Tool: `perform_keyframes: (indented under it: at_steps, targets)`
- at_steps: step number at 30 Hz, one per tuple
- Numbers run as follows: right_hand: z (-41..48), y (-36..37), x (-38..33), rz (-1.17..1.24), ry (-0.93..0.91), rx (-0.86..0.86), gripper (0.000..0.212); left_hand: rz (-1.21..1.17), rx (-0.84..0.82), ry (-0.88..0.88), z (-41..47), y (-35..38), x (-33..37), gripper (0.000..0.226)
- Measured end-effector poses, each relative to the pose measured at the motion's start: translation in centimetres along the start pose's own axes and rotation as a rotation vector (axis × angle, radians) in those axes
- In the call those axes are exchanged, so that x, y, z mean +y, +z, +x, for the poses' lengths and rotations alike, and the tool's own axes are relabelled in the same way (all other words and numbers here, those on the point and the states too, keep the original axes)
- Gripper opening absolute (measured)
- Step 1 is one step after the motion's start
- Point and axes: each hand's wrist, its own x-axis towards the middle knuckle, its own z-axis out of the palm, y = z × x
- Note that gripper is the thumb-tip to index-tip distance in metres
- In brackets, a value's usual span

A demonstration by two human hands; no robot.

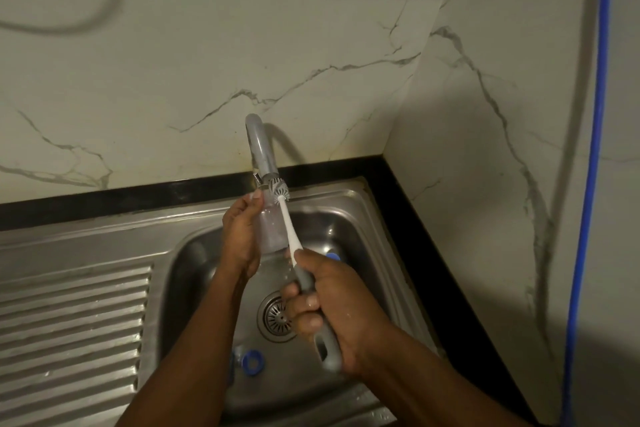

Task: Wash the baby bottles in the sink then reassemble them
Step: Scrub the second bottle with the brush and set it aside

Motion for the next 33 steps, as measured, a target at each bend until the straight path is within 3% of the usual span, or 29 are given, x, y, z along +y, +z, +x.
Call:
perform_keyframes:
  at_steps: [3, 7, 11, 13, 16, 19, 20, 24, 27, 30, 33]
  targets:
    - [-0.7, 0.2, 0.6, -0.025, 0.019, -0.031, 0.018, -0.037, -0.002, -0.058, 0.2, -0.4, -0.2, 0.055]
    - [-1.0, 0.3, 1.2, -0.033, 0.031, -0.024, 0.022, -0.151, -0.043, -0.173, 0.0, -0.8, -0.7, 0.058]
    - [0.6, 0.2, -0.1, 0.107, 0.063, -0.019, 0.023, -0.042, -0.029, -0.136, -0.6, 0.4, -1.0, 0.093]
    - [-0.3, -0.1, 0.3, 0.029, 0.062, -0.047, 0.026, 0.008, 0.051, -0.02, -0.1, 0.2, -0.9, 0.089]
    - [-1.3, -0.3, 0.7, -0.046, 0.05, -0.061, 0.026, -0.007, -0.002, 0.019, 0.3, -0.7, -0.8, 0.079]
    - [0.3, -0.4, -0.5, 0.07, 0.076, -0.023, 0.022, 0.094, -0.066, 0.058, -0.7, -0.5, -1.4, 0.04]
    - [0.5, -0.4, -0.7, 0.105, 0.068, -0.019, 0.021, 0.107, -0.077, 0.054, -0.9, -0.4, -1.8, 0.036]
    - [-1.0, -0.3, 0.9, -0.014, 0.047, -0.061, 0.026, 0.004, 0.001, -0.049, -0.7, -0.4, -0.7, 0.066]
    - [-1.0, -0.2, 1.3, -0.065, 0.009, -0.055, 0.025, 0.008, -0.028, -0.088, -0.3, 0.0, 0.0, 0.079]
    - [-0.1, -0.1, 0.1, 0.04, 0.001, -0.038, 0.028, 0.082, 0.007, 0.022, -0.5, 0.5, -0.4, 0.055]
    - [-1.1, -0.4, 0.5, -0.007, 0.012, -0.065, 0.027, 0.025, 0.028, 0.045, -0.3, 0.1, -0.1, 0.038]
